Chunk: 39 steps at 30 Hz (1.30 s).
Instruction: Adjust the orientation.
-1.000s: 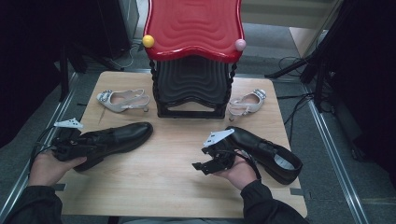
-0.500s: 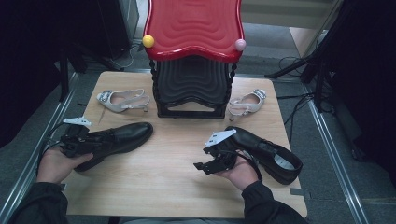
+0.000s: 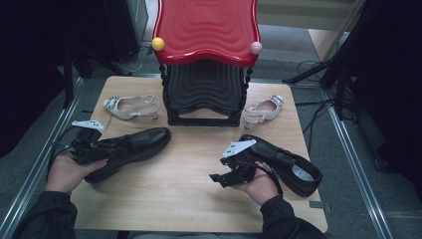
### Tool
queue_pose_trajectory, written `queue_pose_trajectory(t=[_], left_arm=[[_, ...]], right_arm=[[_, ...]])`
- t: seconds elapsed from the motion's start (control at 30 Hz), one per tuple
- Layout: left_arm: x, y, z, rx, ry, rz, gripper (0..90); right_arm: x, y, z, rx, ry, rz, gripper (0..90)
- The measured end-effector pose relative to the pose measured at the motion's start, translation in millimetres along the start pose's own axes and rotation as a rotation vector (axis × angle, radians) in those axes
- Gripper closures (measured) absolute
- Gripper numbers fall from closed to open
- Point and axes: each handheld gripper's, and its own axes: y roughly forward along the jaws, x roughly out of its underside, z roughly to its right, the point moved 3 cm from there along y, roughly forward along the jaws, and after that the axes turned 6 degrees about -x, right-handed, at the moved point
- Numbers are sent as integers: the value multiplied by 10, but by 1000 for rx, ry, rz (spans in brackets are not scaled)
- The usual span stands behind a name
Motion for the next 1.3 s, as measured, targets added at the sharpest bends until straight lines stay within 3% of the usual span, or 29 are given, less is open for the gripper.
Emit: queue_pose_trajectory(t=[0.67, 0.83, 1.3], left_arm=[[-391, 436, 708, 88, 148, -47, 809], [-458, 572, 854, 117, 159, -56, 809], [-584, 980, 1180, 123, 164, -85, 806]], right_arm=[[173, -161, 28, 41, 48, 17, 316], [219, -199, 30, 52, 60, 21, 316], [310, -282, 34, 74, 89, 29, 316]])
